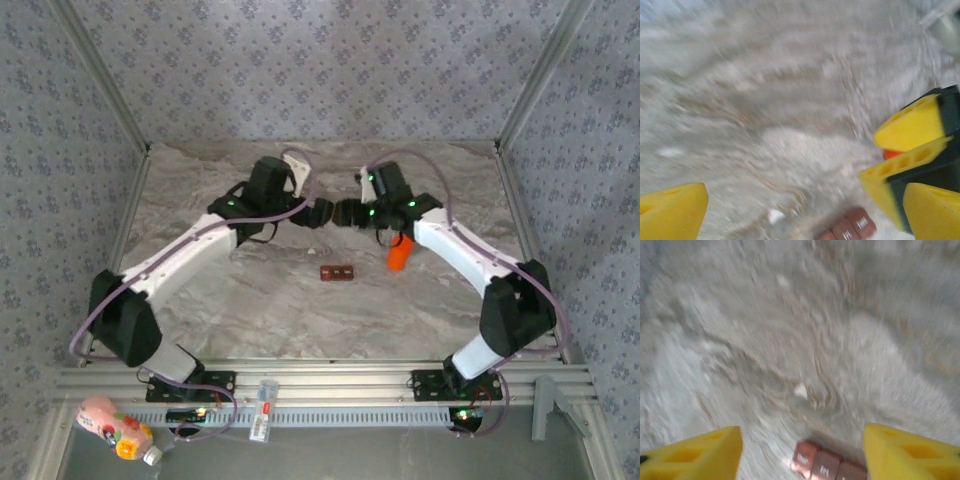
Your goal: Sort the pills into containers
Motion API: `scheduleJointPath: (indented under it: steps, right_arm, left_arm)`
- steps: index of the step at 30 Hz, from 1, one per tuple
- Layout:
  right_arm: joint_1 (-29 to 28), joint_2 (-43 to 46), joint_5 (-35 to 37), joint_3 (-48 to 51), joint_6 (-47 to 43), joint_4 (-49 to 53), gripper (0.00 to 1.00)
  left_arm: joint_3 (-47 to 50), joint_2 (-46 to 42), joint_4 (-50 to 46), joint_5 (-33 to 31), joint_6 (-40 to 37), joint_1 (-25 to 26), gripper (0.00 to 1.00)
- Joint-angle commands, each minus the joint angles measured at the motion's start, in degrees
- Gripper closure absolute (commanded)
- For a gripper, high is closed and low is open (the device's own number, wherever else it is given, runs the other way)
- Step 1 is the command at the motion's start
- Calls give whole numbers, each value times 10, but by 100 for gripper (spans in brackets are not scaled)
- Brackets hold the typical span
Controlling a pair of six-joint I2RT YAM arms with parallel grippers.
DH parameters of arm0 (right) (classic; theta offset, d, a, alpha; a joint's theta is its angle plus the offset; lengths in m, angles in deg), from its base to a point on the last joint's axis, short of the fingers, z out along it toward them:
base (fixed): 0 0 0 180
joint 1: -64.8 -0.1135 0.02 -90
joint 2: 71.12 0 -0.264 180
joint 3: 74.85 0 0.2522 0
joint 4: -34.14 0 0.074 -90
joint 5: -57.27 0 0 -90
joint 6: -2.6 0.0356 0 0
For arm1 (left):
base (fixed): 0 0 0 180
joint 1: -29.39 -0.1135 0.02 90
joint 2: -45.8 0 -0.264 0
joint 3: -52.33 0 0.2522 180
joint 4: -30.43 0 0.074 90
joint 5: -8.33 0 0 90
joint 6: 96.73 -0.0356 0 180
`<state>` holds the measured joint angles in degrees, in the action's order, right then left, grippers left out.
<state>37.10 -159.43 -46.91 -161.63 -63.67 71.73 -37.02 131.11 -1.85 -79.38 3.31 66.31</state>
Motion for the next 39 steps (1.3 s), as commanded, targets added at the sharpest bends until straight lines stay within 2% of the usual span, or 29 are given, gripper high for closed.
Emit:
scheduleJointPath:
  steps: [1,2,5,8,10,12,16,19,20,24,26,32,35,37,38,39]
  right_arm:
    - [51,54,21,-47,-18,62,7]
    - [72,68,25,-54,-24,67,1]
    - [134,107,62,-58,-36,75,0]
    - [181,148,160,-24,-56,52,0]
    - [217,170,206,17,-53,24,0]
    - [249,199,237,97,-50,-46,0]
    - [282,251,281,251,-91,-193,0]
    - [291,271,324,352,-121,-297,0]
    - [291,272,339,381,-124,-321,0]
    - [291,244,378,470,-140,-430,0]
    - [290,218,373,516,-144,-535,0]
    - [275,60,346,573,-208,-795,0]
    - [268,57,305,554,-213,-754,0]
    - [269,7,262,570,-246,-820,0]
    - [265,-20,263,580,-254,-899,0]
    - [266,-4,259,576,-253,-868,0]
  left_arm:
    - [10,-63,41,-118,-28,-26,0]
    - [29,-86,61,-147,-37,-38,0]
    - [120,-151,166,-223,-96,-77,0]
    - [202,-200,219,-263,-123,-139,0]
    - [241,-223,194,-258,-123,-189,0]
    - [312,-249,211,-253,-122,-231,0]
    - [491,-295,349,-238,-94,-293,0]
    - [566,-279,439,-230,-82,-312,0]
    - [578,-261,477,-243,-80,-313,0]
    - [580,-161,543,-220,-87,-318,0]
    - [577,-136,578,-190,-89,-322,0]
    - [544,-54,628,-119,-118,-333,0]
    - [545,-1,678,-96,-114,-343,0]
    - [546,29,708,-79,-108,-352,0]
    - [539,28,695,-77,-107,-354,0]
    - [535,20,673,-69,-107,-357,0]
